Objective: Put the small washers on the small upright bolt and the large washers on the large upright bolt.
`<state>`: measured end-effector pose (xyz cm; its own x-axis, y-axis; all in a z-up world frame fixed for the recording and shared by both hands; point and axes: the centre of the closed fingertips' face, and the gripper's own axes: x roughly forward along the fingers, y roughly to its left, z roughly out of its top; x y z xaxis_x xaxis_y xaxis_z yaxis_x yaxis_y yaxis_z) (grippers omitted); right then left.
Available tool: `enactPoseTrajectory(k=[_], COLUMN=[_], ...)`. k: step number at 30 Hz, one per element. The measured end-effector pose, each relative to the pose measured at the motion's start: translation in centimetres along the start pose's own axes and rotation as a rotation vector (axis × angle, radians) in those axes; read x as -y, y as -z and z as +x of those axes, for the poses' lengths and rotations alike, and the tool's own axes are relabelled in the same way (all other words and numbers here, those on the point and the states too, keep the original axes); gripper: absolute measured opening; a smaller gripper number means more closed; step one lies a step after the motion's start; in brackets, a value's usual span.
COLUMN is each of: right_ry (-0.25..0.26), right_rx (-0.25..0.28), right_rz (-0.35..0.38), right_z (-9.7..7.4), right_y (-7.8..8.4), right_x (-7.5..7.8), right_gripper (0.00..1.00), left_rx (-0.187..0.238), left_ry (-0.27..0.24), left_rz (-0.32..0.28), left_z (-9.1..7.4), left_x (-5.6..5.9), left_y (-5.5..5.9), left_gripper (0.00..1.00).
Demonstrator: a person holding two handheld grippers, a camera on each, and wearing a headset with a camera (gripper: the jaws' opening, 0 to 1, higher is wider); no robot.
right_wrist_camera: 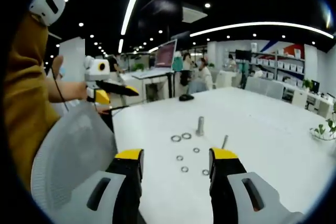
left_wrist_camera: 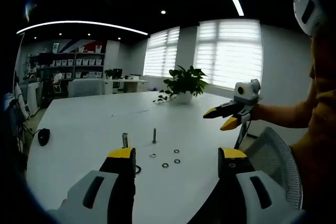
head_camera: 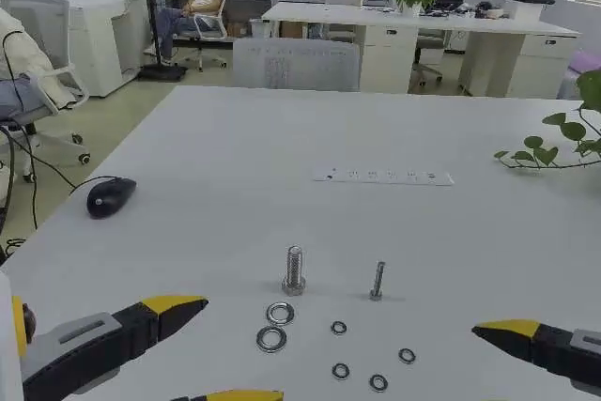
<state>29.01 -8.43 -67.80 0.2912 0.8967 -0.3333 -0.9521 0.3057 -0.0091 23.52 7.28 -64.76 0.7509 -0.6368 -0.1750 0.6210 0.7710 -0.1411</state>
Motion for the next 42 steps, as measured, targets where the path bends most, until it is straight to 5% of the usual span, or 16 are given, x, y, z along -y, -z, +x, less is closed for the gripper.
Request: enactPoseTrajectory(k=[24,33,42], right_ry=[-0.017,-0.063,-0.13], right_rx=[-0.068,-0.176,-0.291], right_rz=[-0.014,-0.027,-0.076], right_z=[1.2,2.8,4.9], right_y=[0.9,2.9,4.5], right_x=[1.2,2.4,3.5], right_gripper=[0.51,0.49,0.46], left_rx=[0.0,-0.006,0.023], left_ry=[0.024,0.023,0.019], left_rz=[-0.009,-0.017,-0.016], left_z=[0.8,0.8,0.8], left_x=[-0.6,-0.7,-1.3], left_y=[0.0,0.2,-0.8], left_gripper=[0.61,0.61,0.61])
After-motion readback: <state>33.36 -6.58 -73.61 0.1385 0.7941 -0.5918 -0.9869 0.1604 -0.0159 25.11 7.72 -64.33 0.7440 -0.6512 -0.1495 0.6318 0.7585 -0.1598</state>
